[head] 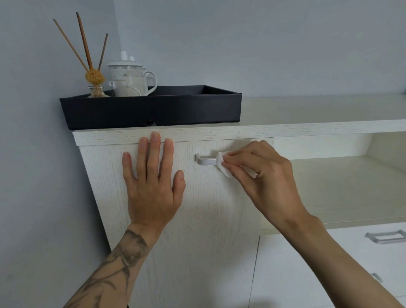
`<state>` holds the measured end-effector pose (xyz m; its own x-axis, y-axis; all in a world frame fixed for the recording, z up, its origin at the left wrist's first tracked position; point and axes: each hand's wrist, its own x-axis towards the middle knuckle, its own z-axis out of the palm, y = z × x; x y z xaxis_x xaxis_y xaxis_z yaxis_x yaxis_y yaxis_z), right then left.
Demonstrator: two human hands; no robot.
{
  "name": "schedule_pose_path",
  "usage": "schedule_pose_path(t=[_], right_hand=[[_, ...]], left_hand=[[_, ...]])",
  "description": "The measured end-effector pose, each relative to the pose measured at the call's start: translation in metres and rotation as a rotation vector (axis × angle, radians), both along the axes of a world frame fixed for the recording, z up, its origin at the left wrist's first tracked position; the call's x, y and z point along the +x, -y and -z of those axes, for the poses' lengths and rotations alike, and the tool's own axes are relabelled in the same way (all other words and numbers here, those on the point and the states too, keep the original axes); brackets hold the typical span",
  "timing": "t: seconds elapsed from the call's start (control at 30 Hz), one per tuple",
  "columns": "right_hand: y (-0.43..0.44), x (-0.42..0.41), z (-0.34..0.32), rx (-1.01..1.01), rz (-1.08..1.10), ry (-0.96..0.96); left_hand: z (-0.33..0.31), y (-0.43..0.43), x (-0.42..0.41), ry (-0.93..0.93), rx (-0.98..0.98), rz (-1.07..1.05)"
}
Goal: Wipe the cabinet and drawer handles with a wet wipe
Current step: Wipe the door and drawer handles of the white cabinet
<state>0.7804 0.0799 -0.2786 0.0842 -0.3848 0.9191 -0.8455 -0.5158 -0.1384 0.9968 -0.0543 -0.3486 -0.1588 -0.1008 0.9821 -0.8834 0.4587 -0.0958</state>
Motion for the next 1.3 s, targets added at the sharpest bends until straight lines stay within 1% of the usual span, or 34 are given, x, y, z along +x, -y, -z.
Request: schedule_pose_path(t=[0.07,0.2,0.33,0.4,0.5,0.63,0.7,0.77,0.83,0.93,1.0,1.07,1.2,1.3], right_hand=[[-0.005,-0.014,0.000,0.006,0.010,0.032],[-0.017,-0.030,-0.001,0.022,0.044,0.166],[-0.018,-0.019,-0.011,0.032,-0.016,0.448],[-0.016,-0.013,-0.011,0.111,-0.044,0.493],[-0.016,-0.010,-0.005,0.190,-0.047,0.495],[-0.015,-0.007,0.006,0.143,-0.047,0.573],[-0.015,-0.002,0.012,0.097,-0.019,0.568],[-0.016,-0.004,0.013,0.063,0.016,0.501],[-0.017,-0.010,0.010,0.072,0.011,0.452],[-0.016,-0.010,0.007,0.146,-0.100,0.567],[-0.016,-0.001,0.011,0.113,-0.095,0.619],[-0.017,0.004,0.016,0.040,-0.015,0.565],[-0.019,0.005,0.016,-0.083,0.090,0.317],[-0.019,0.008,0.012,-0.065,0.125,0.294]], left_hand=[[0.000,0.000,0.000,-0.001,-0.006,-0.003],[-0.001,-0.001,0.000,-0.002,-0.009,-0.008],[-0.001,-0.001,0.000,0.001,-0.008,-0.011],[0.000,0.000,0.000,0.001,-0.010,-0.010],[0.000,0.000,0.000,0.000,-0.011,-0.007],[0.000,0.000,-0.001,0.000,-0.008,-0.011],[0.000,0.000,-0.001,-0.005,-0.005,-0.010],[0.000,0.000,-0.001,-0.005,-0.005,-0.005],[0.000,0.000,-0.001,-0.004,-0.006,-0.005],[0.000,0.000,-0.001,-0.005,-0.008,-0.009],[0.000,0.000,-0.001,-0.003,-0.011,-0.009],[-0.001,-0.001,-0.001,-0.005,-0.009,-0.007],[-0.001,-0.001,-0.001,-0.003,-0.006,-0.008],[-0.001,-0.001,-0.001,-0.004,-0.009,-0.002]])
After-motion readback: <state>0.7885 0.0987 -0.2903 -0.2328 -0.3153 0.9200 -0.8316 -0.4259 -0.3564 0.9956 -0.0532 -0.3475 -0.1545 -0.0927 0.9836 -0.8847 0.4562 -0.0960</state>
